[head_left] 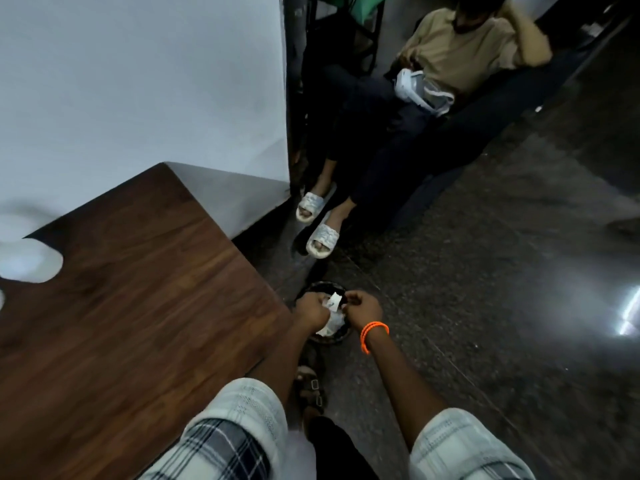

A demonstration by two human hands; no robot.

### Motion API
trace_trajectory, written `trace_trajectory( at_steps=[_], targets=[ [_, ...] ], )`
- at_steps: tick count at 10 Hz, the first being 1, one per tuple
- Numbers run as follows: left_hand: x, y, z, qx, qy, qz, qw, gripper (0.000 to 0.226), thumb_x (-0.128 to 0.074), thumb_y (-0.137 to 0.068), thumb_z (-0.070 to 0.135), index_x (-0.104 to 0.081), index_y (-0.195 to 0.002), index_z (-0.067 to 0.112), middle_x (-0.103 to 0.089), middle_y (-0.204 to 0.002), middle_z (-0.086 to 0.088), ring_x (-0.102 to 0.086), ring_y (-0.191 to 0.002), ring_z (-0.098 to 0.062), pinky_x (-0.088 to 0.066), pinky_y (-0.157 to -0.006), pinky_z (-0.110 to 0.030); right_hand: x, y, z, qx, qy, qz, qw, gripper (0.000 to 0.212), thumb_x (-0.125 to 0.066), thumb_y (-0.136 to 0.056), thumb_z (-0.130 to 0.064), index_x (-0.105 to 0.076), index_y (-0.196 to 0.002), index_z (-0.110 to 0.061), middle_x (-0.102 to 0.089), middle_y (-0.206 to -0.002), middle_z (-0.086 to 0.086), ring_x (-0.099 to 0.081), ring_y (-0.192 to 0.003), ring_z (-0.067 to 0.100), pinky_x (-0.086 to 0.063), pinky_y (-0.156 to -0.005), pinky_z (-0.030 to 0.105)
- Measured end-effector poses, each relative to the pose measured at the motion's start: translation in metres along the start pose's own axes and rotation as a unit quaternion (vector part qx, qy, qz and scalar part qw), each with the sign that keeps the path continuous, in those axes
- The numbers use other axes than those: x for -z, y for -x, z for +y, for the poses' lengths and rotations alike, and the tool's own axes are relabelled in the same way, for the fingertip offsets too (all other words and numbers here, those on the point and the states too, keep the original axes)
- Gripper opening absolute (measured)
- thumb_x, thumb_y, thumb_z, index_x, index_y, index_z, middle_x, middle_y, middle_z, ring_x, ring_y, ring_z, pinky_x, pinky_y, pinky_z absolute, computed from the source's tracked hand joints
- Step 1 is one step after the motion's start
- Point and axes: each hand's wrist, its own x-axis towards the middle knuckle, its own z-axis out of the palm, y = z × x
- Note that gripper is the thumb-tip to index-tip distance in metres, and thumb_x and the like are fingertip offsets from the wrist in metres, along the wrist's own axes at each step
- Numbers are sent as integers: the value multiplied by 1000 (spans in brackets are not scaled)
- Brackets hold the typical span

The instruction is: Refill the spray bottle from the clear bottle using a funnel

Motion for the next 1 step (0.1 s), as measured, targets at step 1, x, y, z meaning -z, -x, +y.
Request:
trace_trajectory(
  at_steps=[1],
  targets=[
    [10, -13, -9, 9, -1, 23, 1000, 35, -64, -88, 20, -71, -121, 19, -71, -123, -7, -62, -120, -27, -48, -103, -36, -1, -7, -3, 1, -23, 8, 1000, 28, -73, -75, -1, -77, -99, -15, -77, -97, 7, -72, -95, 25, -56, -92, 38]
  ],
)
